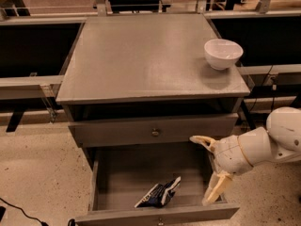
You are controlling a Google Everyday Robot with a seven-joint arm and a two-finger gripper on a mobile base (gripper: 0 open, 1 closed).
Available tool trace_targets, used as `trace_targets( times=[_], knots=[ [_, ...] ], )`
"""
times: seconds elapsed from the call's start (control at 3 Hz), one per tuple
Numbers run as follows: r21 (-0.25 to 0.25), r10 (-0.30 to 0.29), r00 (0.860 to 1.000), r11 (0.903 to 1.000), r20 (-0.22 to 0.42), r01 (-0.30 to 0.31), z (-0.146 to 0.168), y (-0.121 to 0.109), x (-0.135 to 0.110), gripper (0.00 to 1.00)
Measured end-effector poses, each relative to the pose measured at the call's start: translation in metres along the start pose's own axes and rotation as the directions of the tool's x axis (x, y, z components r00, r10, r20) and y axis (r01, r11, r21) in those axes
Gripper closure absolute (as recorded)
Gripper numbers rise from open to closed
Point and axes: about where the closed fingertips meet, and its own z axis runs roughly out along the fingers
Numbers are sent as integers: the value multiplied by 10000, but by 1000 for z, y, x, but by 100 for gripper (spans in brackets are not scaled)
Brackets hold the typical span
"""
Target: Pick blue chip bag from middle drawer and place on counter
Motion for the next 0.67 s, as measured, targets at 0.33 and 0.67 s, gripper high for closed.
trace_targets(
  times=[0.33,0.67],
  knots=[
    [265,-455,9990,9986,-31,456,43,4,23,0],
    [1380,-1885,9821,9727,15,1865,75,0,36,0]
  ],
)
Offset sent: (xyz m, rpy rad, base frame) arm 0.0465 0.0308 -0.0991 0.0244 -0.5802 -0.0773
